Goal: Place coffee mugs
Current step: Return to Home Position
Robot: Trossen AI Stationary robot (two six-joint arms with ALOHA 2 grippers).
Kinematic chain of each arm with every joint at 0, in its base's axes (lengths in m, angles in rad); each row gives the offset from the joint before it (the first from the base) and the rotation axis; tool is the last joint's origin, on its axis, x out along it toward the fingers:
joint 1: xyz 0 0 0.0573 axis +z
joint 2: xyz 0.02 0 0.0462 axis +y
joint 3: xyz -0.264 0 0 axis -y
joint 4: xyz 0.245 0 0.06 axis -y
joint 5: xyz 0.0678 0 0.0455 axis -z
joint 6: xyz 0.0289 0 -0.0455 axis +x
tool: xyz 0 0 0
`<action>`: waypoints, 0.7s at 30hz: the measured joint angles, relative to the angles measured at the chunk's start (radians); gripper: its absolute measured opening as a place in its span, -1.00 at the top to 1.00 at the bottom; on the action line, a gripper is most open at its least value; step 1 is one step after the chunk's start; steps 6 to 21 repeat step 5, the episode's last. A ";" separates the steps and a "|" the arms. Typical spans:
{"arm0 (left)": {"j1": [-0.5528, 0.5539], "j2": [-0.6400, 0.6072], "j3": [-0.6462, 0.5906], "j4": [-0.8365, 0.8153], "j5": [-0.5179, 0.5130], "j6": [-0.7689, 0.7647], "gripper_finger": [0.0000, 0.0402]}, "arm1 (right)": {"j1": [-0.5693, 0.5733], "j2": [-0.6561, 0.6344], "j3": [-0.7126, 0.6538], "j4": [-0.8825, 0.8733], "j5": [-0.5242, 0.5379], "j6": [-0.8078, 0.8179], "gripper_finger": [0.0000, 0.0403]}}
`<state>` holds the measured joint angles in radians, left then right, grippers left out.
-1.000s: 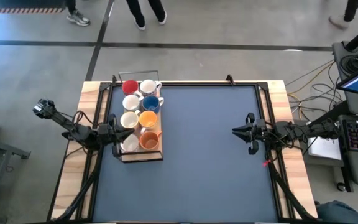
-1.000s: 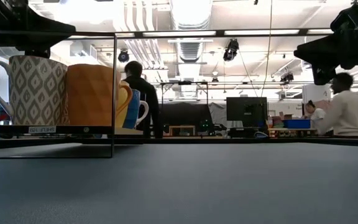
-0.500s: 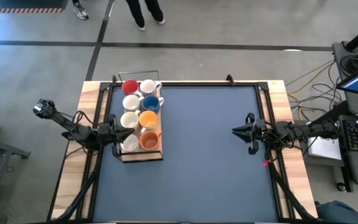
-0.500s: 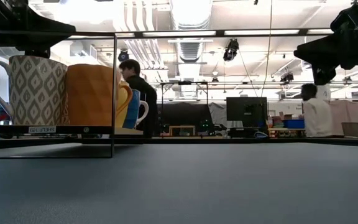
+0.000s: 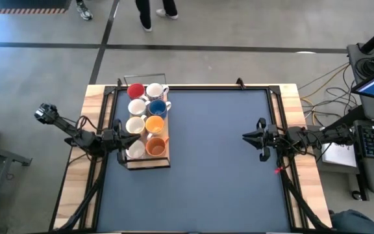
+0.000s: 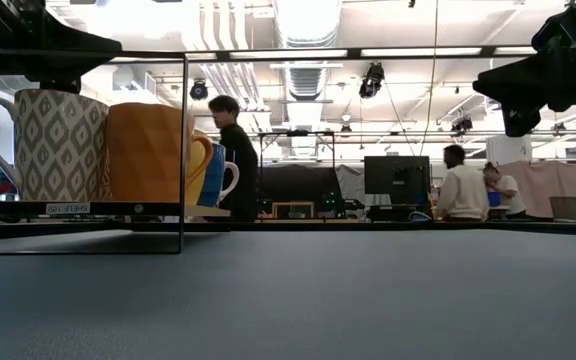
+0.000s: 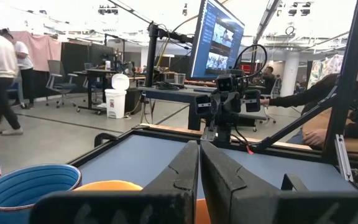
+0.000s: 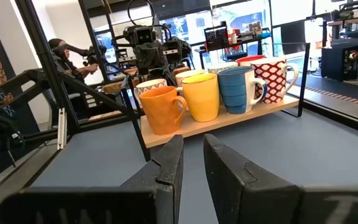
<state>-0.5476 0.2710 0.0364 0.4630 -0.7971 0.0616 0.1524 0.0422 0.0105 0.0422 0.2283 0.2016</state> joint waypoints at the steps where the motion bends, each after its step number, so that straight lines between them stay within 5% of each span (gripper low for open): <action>1: 0.000 0.000 0.000 0.000 0.000 0.000 1.00 | 0.000 0.000 0.000 0.000 0.000 0.000 0.73; 21: 0.000 0.000 0.000 0.000 0.000 0.000 1.00 | 0.000 0.000 0.000 0.000 0.000 0.000 0.73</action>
